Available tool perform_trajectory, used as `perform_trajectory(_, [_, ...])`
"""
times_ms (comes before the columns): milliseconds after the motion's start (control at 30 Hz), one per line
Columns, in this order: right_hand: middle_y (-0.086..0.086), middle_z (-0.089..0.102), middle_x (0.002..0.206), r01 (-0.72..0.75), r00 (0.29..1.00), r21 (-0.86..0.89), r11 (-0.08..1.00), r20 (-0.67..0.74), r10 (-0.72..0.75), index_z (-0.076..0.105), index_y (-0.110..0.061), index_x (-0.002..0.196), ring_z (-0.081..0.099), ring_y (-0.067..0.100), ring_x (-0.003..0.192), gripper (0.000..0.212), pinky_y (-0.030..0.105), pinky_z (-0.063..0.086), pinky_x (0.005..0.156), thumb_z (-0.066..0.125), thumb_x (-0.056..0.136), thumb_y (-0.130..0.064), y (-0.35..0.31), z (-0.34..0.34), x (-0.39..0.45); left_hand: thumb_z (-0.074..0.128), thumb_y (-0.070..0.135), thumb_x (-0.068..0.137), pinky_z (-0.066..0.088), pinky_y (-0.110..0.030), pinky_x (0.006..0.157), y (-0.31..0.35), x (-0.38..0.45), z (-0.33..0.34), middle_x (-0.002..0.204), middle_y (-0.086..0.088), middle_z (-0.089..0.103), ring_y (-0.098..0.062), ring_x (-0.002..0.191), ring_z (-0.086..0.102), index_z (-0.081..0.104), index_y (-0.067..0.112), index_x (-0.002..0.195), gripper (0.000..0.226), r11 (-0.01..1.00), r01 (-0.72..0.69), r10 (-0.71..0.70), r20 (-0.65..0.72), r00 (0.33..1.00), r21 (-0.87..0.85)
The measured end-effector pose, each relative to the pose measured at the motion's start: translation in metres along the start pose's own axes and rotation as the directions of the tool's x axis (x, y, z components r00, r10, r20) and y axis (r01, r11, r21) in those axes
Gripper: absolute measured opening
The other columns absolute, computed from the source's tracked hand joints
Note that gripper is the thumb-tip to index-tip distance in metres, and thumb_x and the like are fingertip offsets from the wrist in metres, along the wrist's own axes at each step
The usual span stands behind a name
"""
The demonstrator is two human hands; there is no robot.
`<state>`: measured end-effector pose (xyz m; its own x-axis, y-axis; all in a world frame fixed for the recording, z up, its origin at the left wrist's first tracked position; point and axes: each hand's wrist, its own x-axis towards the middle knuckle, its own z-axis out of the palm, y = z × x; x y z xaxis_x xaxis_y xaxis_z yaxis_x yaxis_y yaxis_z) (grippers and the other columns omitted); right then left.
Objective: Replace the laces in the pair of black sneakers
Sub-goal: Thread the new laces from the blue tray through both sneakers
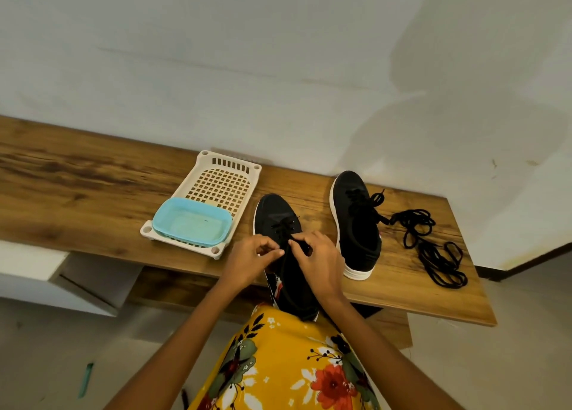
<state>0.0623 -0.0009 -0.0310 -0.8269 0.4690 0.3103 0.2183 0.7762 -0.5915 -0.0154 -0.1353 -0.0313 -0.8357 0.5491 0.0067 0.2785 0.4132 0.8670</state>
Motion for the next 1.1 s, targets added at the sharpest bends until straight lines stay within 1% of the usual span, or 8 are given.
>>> perform_trajectory(200, [-0.008, 0.068, 0.098, -0.030, 0.998, -0.033, 0.999, 0.045, 0.032, 0.070, -0.022, 0.099, 0.060, 0.009, 0.095, 0.015, 0.023, 0.045, 0.068, 0.063, 0.088, -0.029, -0.004, 0.001, 0.001, 0.066, 0.025, 0.081, 0.047, -0.025, 0.075, 0.006, -0.009, -0.014, 0.088, 0.003, 0.059, -0.008, 0.084, 0.058, 0.061, 0.025, 0.075, 0.008, 0.980, -0.114, 0.128, 0.076, 0.989, -0.164])
perform_trajectory(367, [-0.007, 0.067, 0.100, -0.009, 0.997, -0.071, 0.997, 0.070, 0.014, 0.070, -0.023, 0.103, 0.059, 0.009, 0.097, 0.017, 0.023, 0.045, 0.070, 0.061, 0.089, -0.030, -0.003, -0.002, 0.001, 0.062, 0.042, 0.078, 0.045, -0.018, 0.077, 0.013, -0.014, -0.024, 0.092, 0.007, 0.061, -0.009, 0.089, 0.059, 0.063, 0.023, 0.078, 0.019, 0.972, -0.132, 0.184, 0.284, 0.941, -0.192])
perform_trajectory(433, [-0.007, 0.067, 0.098, 0.019, 0.998, -0.087, 0.996, 0.057, -0.014, 0.071, -0.024, 0.102, 0.060, 0.010, 0.095, 0.017, 0.022, 0.044, 0.067, 0.062, 0.089, -0.029, -0.004, -0.003, 0.002, 0.056, 0.035, 0.090, 0.045, -0.023, 0.077, 0.018, -0.007, -0.023, 0.086, 0.005, 0.063, -0.009, 0.082, 0.059, 0.065, 0.020, 0.081, 0.020, 0.973, 0.014, 0.041, 0.230, 0.972, -0.231])
perform_trajectory(533, [-0.006, 0.067, 0.091, 0.068, 0.997, -0.114, 0.991, 0.033, -0.065, 0.072, -0.023, 0.099, 0.061, 0.012, 0.087, 0.014, 0.018, 0.036, 0.058, 0.067, 0.086, -0.025, -0.006, -0.004, 0.002, 0.042, 0.034, 0.098, 0.045, -0.023, 0.071, 0.025, 0.017, -0.018, 0.081, 0.000, 0.063, -0.009, 0.075, 0.057, 0.065, 0.017, 0.080, 0.034, 0.943, 0.195, -0.214, -0.042, 0.976, -0.270])
perform_trajectory(633, [-0.005, 0.065, 0.080, 0.097, 0.995, -0.157, 0.983, 0.018, -0.096, 0.073, -0.023, 0.093, 0.061, 0.012, 0.074, 0.014, 0.009, 0.022, 0.049, 0.073, 0.080, -0.022, -0.005, -0.004, 0.001, 0.054, 0.042, 0.091, 0.050, -0.038, 0.078, 0.030, 0.041, -0.013, 0.082, -0.009, 0.069, -0.018, 0.077, 0.062, 0.071, 0.010, 0.081, 0.038, 0.968, 0.245, -0.250, 0.114, 0.962, 0.054])
perform_trajectory(700, [-0.006, 0.063, 0.075, 0.114, 0.994, -0.183, 0.977, 0.015, -0.113, 0.073, -0.024, 0.090, 0.060, 0.011, 0.069, 0.015, 0.006, 0.016, 0.049, 0.077, 0.076, -0.022, -0.004, -0.005, 0.001, 0.061, 0.043, 0.086, 0.050, -0.035, 0.074, 0.034, 0.048, -0.009, 0.077, -0.010, 0.066, -0.018, 0.068, 0.060, 0.070, 0.007, 0.079, 0.038, 0.951, 0.255, -0.291, 0.228, 0.929, 0.172])
perform_trajectory(900, [-0.007, 0.064, 0.077, 0.159, 0.987, -0.193, 0.968, 0.005, -0.161, 0.072, -0.024, 0.090, 0.060, 0.009, 0.070, 0.016, 0.005, 0.016, 0.050, 0.078, 0.075, -0.022, -0.001, -0.004, 0.002, 0.062, 0.024, 0.089, 0.049, -0.018, 0.064, 0.038, 0.053, -0.009, 0.075, -0.003, 0.066, -0.010, 0.061, 0.061, 0.069, 0.003, 0.093, 0.023, 0.939, 0.339, -0.342, 0.201, 0.918, 0.049])
perform_trajectory(1100, [-0.006, 0.065, 0.080, 0.161, 0.987, -0.180, 0.970, 0.003, -0.163, 0.072, -0.022, 0.091, 0.060, 0.010, 0.072, 0.014, 0.017, 0.034, 0.049, 0.076, 0.077, -0.022, 0.002, 0.000, 0.000, 0.054, 0.019, 0.094, 0.054, -0.031, 0.072, 0.034, 0.051, -0.009, 0.084, -0.017, 0.069, -0.020, 0.063, 0.064, 0.063, 0.000, 0.088, 0.021, 0.924, 0.357, -0.338, 0.144, 0.930, -0.136])
